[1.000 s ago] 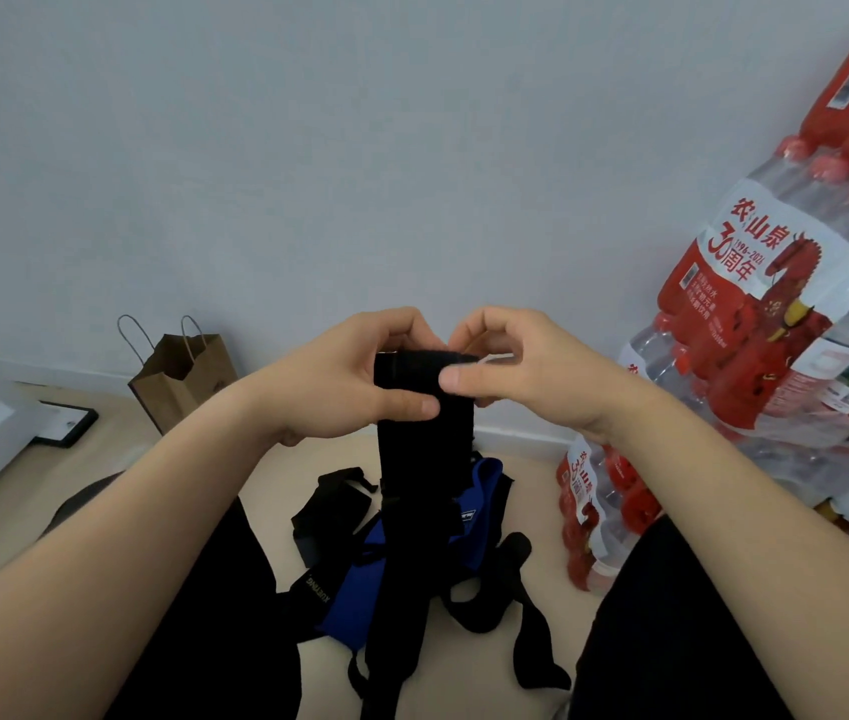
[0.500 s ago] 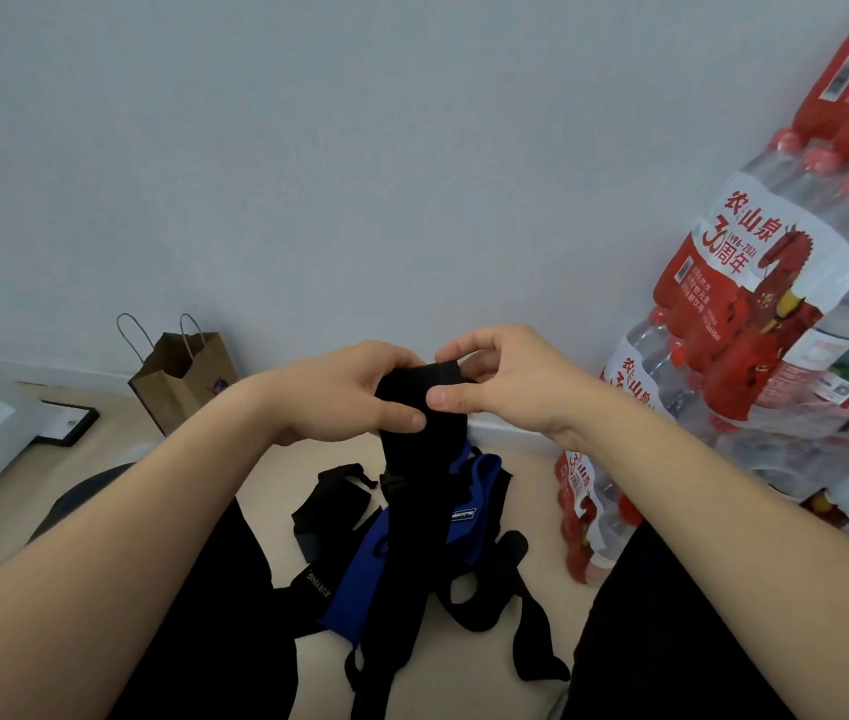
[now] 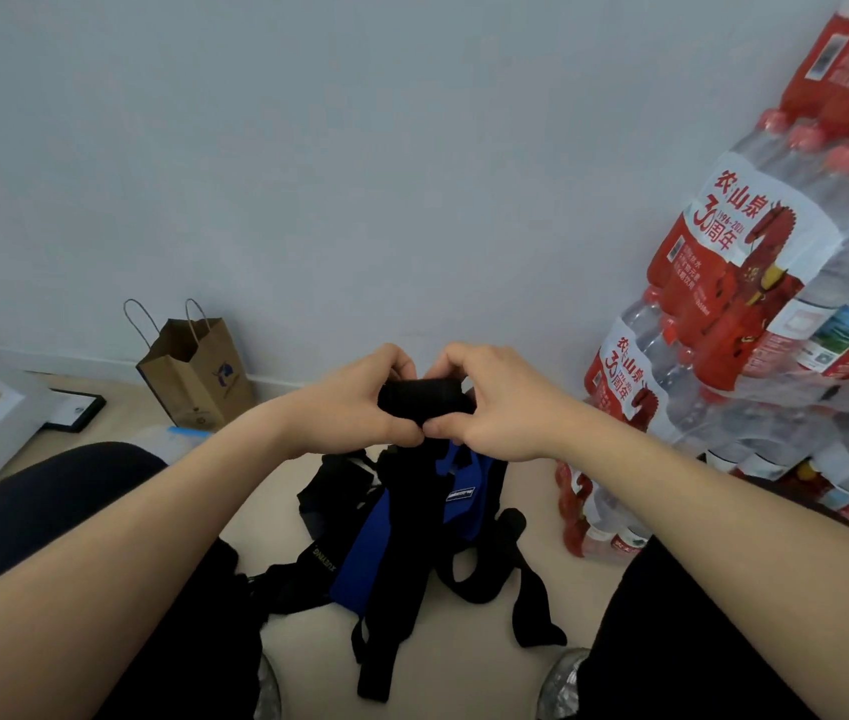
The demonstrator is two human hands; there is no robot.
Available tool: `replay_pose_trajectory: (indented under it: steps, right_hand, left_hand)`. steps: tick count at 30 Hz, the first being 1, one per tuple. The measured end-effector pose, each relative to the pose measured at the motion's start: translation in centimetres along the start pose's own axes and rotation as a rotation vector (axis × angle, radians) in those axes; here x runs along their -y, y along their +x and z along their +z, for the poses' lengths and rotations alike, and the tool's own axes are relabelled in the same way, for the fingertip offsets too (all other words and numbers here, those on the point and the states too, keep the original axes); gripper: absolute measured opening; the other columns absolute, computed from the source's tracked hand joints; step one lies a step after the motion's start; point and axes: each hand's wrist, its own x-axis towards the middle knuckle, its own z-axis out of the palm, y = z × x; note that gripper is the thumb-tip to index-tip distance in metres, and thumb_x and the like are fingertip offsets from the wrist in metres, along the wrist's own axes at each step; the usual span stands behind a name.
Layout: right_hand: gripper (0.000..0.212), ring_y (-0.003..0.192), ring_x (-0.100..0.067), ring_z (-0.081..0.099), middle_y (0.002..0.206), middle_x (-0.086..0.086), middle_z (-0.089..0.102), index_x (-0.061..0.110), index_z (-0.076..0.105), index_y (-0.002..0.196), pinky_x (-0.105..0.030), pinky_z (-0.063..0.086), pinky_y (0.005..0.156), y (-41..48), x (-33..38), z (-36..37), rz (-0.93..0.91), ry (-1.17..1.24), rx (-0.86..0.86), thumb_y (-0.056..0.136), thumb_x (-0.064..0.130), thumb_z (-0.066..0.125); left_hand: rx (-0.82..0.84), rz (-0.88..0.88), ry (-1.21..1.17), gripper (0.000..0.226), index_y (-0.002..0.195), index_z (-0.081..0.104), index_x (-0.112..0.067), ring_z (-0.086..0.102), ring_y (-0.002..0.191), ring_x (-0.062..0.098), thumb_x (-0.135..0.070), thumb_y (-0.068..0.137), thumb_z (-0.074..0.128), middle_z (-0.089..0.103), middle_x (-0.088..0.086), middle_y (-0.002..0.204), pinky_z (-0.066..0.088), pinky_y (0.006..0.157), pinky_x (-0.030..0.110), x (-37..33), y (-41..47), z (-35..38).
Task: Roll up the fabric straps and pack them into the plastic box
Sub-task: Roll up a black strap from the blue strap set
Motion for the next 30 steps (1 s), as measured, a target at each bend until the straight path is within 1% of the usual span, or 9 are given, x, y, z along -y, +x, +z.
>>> replay_pose_trajectory:
  steps: [3, 6, 9, 13, 18, 22, 26, 28, 30]
  right_hand:
    - [0.042, 0.088, 0.0, 0.063, 0.1, 0.015, 0.064, 0.031, 0.052, 0.108, -0.014, 0.044, 0.067, -0.6, -0.8, 1.2, -0.019, -0.006, 0.015, 0.088, 0.027, 0.088]
    - [0.046, 0.092, -0.001, 0.063, 0.102, 0.016, 0.064, 0.032, 0.05, 0.113, -0.016, 0.044, 0.07, -0.7, -1.5, 2.3, -0.002, 0.006, 0.083, 0.086, 0.032, 0.087]
    - [0.05, 0.097, -0.012, 0.071, 0.108, 0.011, 0.071, 0.035, 0.057, 0.119, -0.029, 0.056, 0.08, -0.6, -1.9, 3.0, 0.151, 0.212, 0.204, 0.083, 0.063, 0.077]
    - [0.024, 0.09, -0.021, 0.082, 0.103, -0.009, 0.081, 0.022, 0.065, 0.122, -0.051, 0.066, 0.09, -0.5, -3.2, 4.5, 0.195, 0.373, 0.249, 0.107, 0.041, 0.065]
    - [0.027, 0.087, -0.016, 0.081, 0.094, -0.001, 0.083, 0.025, 0.068, 0.114, -0.053, 0.064, 0.092, -0.5, -4.1, 5.6, 0.198, 0.304, 0.111, 0.095, 0.041, 0.078]
    - [0.048, 0.104, -0.012, 0.07, 0.111, 0.009, 0.07, 0.032, 0.059, 0.12, -0.045, 0.059, 0.097, -0.8, -4.2, 6.4, 0.18, 0.195, -0.001, 0.085, 0.043, 0.089]
    - [0.041, 0.09, -0.017, 0.078, 0.101, -0.001, 0.077, 0.028, 0.051, 0.111, -0.05, 0.062, 0.092, -0.2, -4.5, 7.6, 0.201, 0.354, 0.077, 0.091, 0.029, 0.086]
    - [0.038, 0.094, -0.015, 0.076, 0.105, 0.001, 0.075, 0.026, 0.051, 0.113, -0.049, 0.062, 0.094, 0.1, -4.7, 7.7, 0.209, 0.363, 0.08, 0.093, 0.032, 0.083]
    - [0.037, 0.1, -0.011, 0.072, 0.11, 0.005, 0.07, 0.027, 0.052, 0.115, -0.046, 0.061, 0.096, 0.5, -5.0, 7.5, 0.23, 0.356, 0.07, 0.095, 0.038, 0.081]
  left_hand:
    - [0.066, 0.052, -0.058, 0.037, 0.12, 0.055, -0.024, 0.071, 0.091, 0.025, -0.017, 0.094, 0.081, 0.075, 0.003, 0.108, 0.057, 0.085, 0.043, 1.2, -0.8, 0.4]
    - [0.028, 0.139, 0.005, 0.03, 0.121, 0.07, -0.017, 0.072, 0.094, 0.03, -0.01, 0.094, 0.081, 0.076, 0.012, 0.103, 0.058, 0.09, 0.049, 2.1, -1.0, 1.8]
    - [-0.025, 0.194, 0.019, 0.031, 0.114, 0.074, -0.019, 0.069, 0.087, 0.014, -0.002, 0.089, 0.081, 0.076, 0.006, 0.098, 0.055, 0.083, 0.038, 3.4, -0.9, 3.1]
    - [-0.168, 0.21, 0.04, 0.036, 0.114, 0.064, -0.015, 0.067, 0.091, 0.012, 0.001, 0.086, 0.08, 0.073, -0.003, 0.099, 0.05, 0.08, 0.029, 5.1, -0.4, 3.9]
    - [-0.105, 0.133, -0.069, 0.046, 0.119, 0.06, -0.016, 0.071, 0.091, 0.016, 0.004, 0.083, 0.079, 0.074, 0.002, 0.106, 0.054, 0.079, 0.027, 5.8, 0.9, 4.6]
    - [0.022, 0.104, -0.089, 0.053, 0.116, 0.07, -0.024, 0.074, 0.093, 0.019, -0.006, 0.073, 0.095, 0.077, -0.002, 0.101, 0.058, 0.082, 0.033, 6.6, 1.7, 3.9]
    - [-0.001, 0.102, -0.045, 0.086, 0.119, 0.049, -0.031, 0.068, 0.08, 0.013, -0.016, 0.056, 0.104, 0.069, 0.002, 0.1, 0.057, 0.066, 0.029, 7.7, 2.2, 5.0]
    - [-0.042, 0.102, -0.069, 0.1, 0.127, 0.037, -0.035, 0.065, 0.075, 0.009, -0.012, 0.055, 0.102, 0.064, 0.006, 0.102, 0.054, 0.061, 0.022, 8.3, 2.3, 5.7]
    - [-0.08, 0.109, -0.12, 0.109, 0.135, 0.03, -0.039, 0.066, 0.075, 0.01, -0.008, 0.056, 0.098, 0.059, 0.005, 0.105, 0.057, 0.062, 0.025, 8.8, 2.4, 6.2]
